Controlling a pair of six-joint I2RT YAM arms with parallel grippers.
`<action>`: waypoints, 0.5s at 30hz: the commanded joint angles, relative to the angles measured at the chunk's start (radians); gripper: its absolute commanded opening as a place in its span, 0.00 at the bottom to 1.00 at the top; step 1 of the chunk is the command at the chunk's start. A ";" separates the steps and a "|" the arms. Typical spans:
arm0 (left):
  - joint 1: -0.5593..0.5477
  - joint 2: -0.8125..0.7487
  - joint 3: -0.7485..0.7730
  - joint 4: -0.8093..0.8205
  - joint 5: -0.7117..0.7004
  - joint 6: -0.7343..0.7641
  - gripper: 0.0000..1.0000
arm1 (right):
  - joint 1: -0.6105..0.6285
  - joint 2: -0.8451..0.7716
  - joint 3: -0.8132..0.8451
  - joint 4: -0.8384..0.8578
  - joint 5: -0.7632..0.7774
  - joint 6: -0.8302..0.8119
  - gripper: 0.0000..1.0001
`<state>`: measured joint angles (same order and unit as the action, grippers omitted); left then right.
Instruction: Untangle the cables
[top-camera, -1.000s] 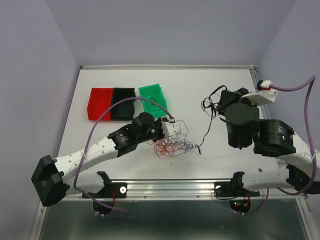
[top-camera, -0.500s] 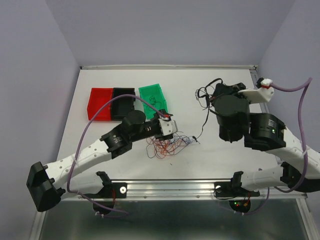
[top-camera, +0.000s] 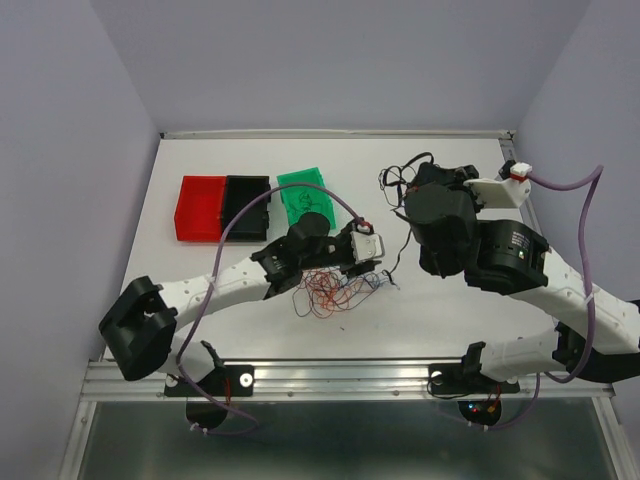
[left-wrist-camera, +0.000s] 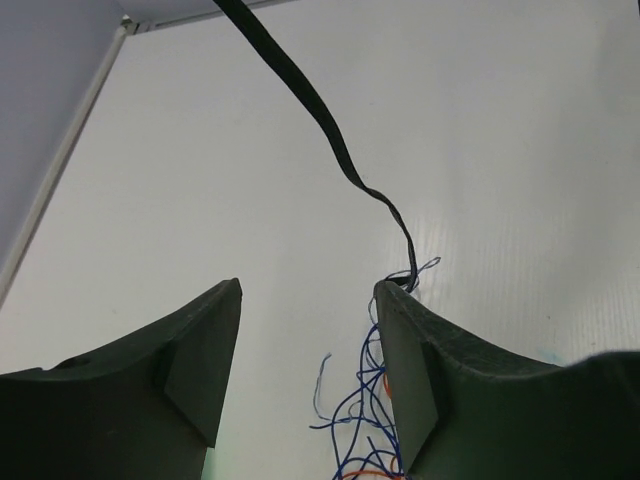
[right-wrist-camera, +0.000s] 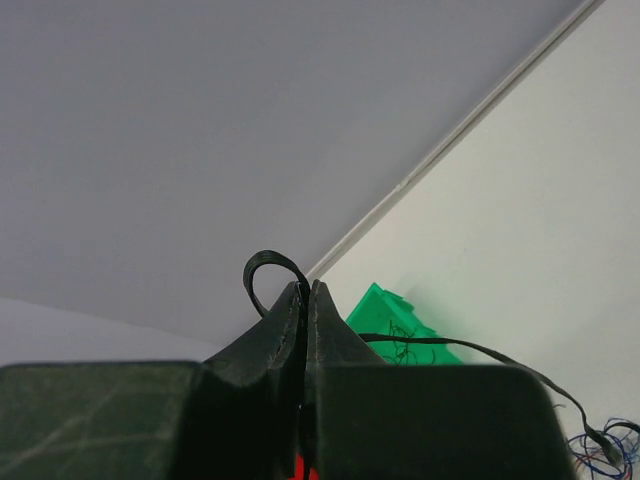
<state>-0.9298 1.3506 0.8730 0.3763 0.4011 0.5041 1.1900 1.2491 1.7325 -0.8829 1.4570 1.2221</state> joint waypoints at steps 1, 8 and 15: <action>-0.004 0.057 0.026 0.154 0.056 -0.070 0.66 | -0.009 -0.008 0.039 0.024 0.316 0.100 0.01; -0.004 0.145 0.032 0.199 0.174 -0.085 0.63 | -0.012 0.001 0.042 0.024 0.316 0.108 0.01; -0.004 0.137 -0.014 0.181 0.223 -0.056 0.65 | -0.012 -0.039 -0.011 0.024 0.316 0.129 0.01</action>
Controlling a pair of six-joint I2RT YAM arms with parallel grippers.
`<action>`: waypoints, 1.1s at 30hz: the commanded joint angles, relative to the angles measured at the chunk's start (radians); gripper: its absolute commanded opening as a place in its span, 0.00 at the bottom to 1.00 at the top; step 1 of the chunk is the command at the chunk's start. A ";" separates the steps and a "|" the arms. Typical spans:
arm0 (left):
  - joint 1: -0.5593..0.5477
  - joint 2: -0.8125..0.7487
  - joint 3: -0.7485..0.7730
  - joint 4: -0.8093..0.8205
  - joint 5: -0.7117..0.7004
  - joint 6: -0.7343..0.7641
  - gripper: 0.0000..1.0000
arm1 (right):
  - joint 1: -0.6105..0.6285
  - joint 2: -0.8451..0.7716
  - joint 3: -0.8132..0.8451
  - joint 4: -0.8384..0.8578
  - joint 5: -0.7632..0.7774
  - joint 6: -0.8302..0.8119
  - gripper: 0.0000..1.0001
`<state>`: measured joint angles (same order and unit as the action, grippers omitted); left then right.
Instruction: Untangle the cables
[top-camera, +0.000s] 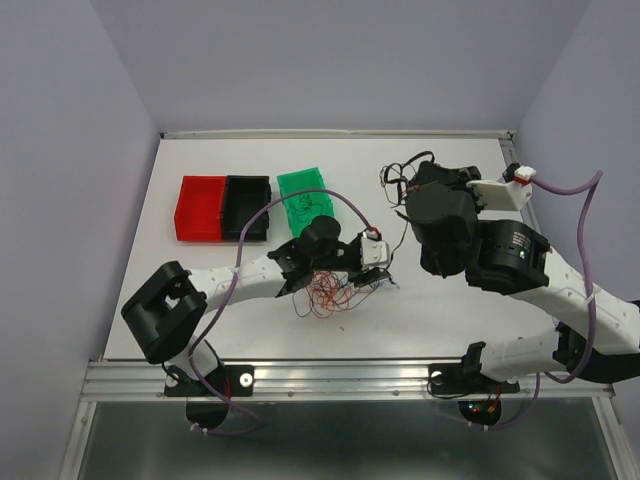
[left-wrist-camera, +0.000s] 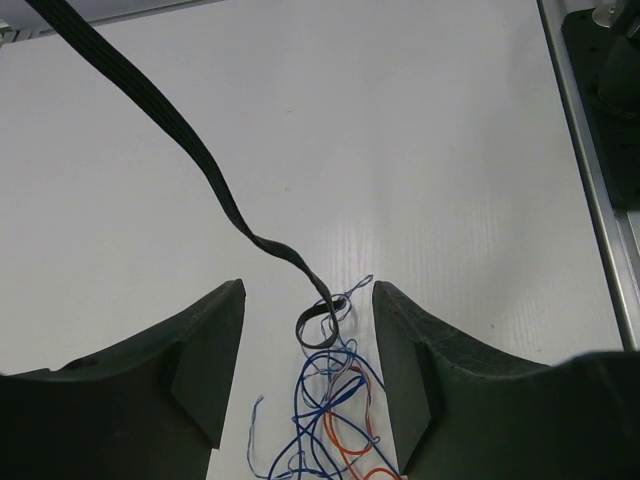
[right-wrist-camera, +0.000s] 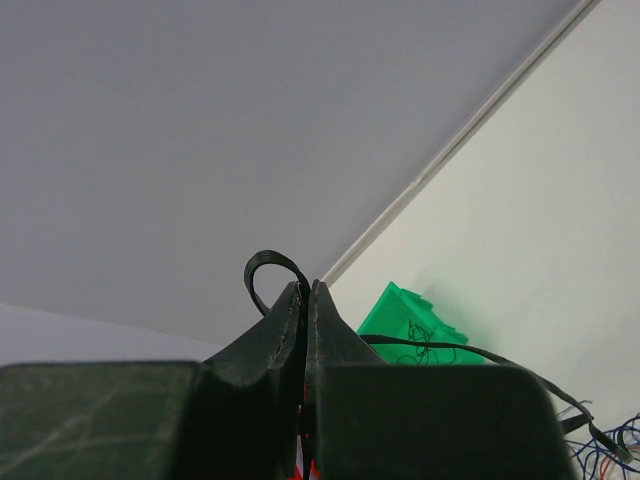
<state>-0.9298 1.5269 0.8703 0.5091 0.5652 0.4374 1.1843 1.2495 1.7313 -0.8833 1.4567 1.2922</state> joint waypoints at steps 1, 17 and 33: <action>-0.004 -0.027 -0.008 0.045 0.052 0.008 0.65 | -0.008 -0.050 -0.021 0.024 0.317 0.073 0.01; -0.012 -0.014 0.092 0.003 -0.019 -0.022 0.00 | -0.009 -0.047 -0.081 0.024 0.317 0.096 0.01; 0.282 -0.327 0.193 -0.239 0.127 -0.180 0.00 | -0.015 -0.168 -0.627 0.024 0.309 0.577 0.01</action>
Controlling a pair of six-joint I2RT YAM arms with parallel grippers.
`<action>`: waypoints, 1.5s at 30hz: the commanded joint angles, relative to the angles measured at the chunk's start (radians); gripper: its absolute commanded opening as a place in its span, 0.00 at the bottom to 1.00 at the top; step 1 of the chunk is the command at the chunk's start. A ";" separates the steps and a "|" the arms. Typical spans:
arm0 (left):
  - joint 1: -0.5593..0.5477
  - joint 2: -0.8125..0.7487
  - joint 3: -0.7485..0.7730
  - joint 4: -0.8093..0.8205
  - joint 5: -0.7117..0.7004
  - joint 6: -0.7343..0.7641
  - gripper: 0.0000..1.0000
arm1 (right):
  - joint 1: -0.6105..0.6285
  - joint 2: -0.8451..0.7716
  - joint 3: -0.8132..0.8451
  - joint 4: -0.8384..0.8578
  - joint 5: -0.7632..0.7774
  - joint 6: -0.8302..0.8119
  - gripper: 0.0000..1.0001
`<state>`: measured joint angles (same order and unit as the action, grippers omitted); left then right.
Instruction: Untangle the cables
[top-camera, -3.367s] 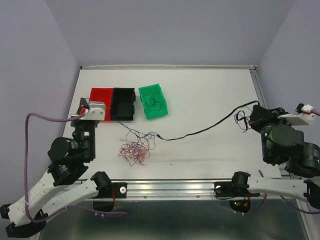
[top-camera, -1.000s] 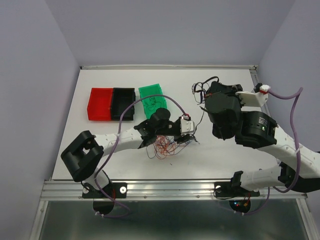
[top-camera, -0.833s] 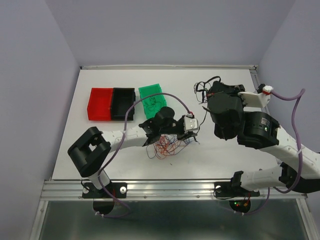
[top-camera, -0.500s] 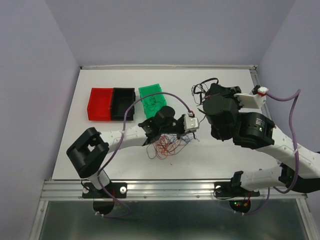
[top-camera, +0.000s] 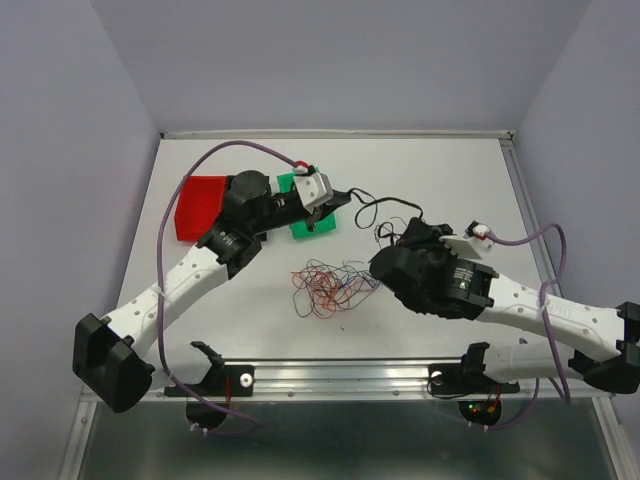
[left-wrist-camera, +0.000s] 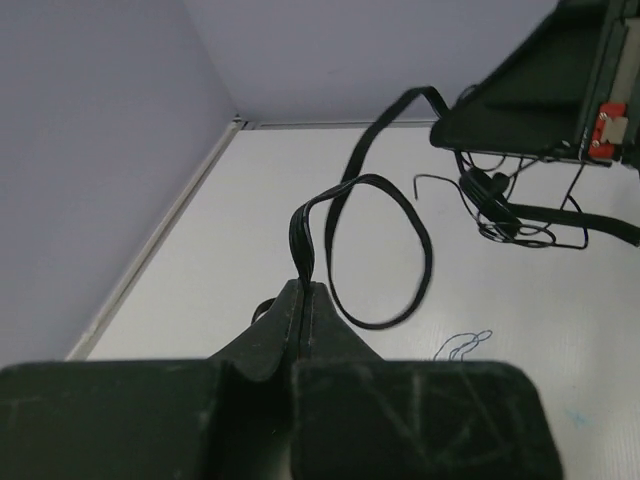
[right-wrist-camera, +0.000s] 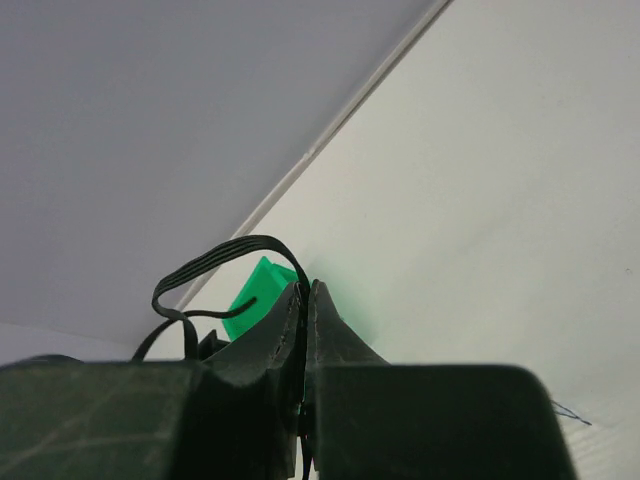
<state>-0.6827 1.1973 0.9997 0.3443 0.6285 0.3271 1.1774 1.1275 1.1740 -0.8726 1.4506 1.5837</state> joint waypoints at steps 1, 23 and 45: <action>0.040 0.001 0.066 -0.074 0.031 -0.069 0.00 | -0.009 -0.035 -0.076 0.012 0.314 0.307 0.01; 0.204 0.076 0.063 -0.013 -0.299 -0.117 0.00 | -0.027 0.466 0.177 -0.509 0.320 1.196 0.01; 0.331 0.380 0.197 -0.094 -0.340 -0.207 0.00 | -0.093 0.721 0.538 -0.519 0.274 1.119 0.01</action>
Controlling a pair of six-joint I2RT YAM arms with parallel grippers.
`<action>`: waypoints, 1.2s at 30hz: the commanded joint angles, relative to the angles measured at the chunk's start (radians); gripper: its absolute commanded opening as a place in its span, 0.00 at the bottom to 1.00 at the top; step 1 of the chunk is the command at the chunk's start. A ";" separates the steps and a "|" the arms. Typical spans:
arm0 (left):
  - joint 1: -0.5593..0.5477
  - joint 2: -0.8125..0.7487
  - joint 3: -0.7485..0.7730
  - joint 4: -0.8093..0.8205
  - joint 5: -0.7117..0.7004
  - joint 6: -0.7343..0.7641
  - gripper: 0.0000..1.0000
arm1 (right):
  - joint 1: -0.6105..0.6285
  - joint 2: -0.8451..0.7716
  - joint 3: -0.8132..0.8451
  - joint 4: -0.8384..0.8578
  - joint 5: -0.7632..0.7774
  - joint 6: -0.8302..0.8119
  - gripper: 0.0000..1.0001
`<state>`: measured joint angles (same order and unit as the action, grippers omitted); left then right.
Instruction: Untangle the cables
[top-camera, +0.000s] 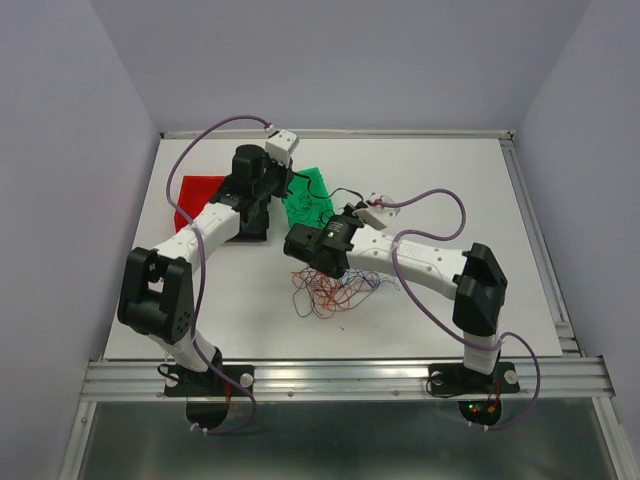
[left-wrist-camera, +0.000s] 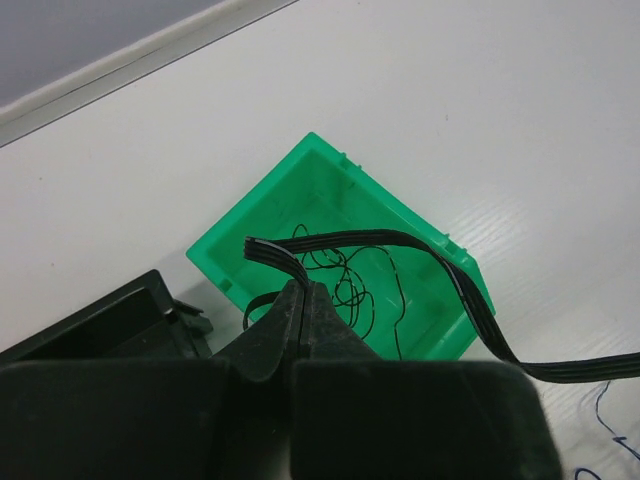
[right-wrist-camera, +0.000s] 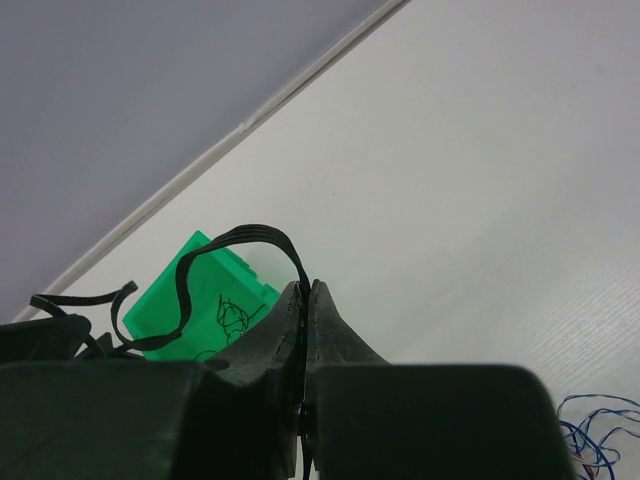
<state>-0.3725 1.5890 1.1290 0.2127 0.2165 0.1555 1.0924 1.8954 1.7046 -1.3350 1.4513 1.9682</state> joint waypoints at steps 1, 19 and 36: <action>0.023 -0.012 0.068 0.039 0.078 -0.037 0.00 | -0.008 -0.056 0.004 -0.055 0.270 0.754 0.01; 0.027 -0.040 0.040 0.062 0.112 -0.039 0.00 | -0.207 -0.363 -0.550 2.087 -0.790 -0.759 0.01; 0.033 -0.044 0.028 0.076 0.138 -0.071 0.00 | -0.292 -0.309 -0.464 1.751 -1.026 -1.241 0.01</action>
<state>-0.3447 1.5917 1.1469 0.2436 0.3374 0.1123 0.8135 1.6051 1.2102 0.4538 0.4866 0.8814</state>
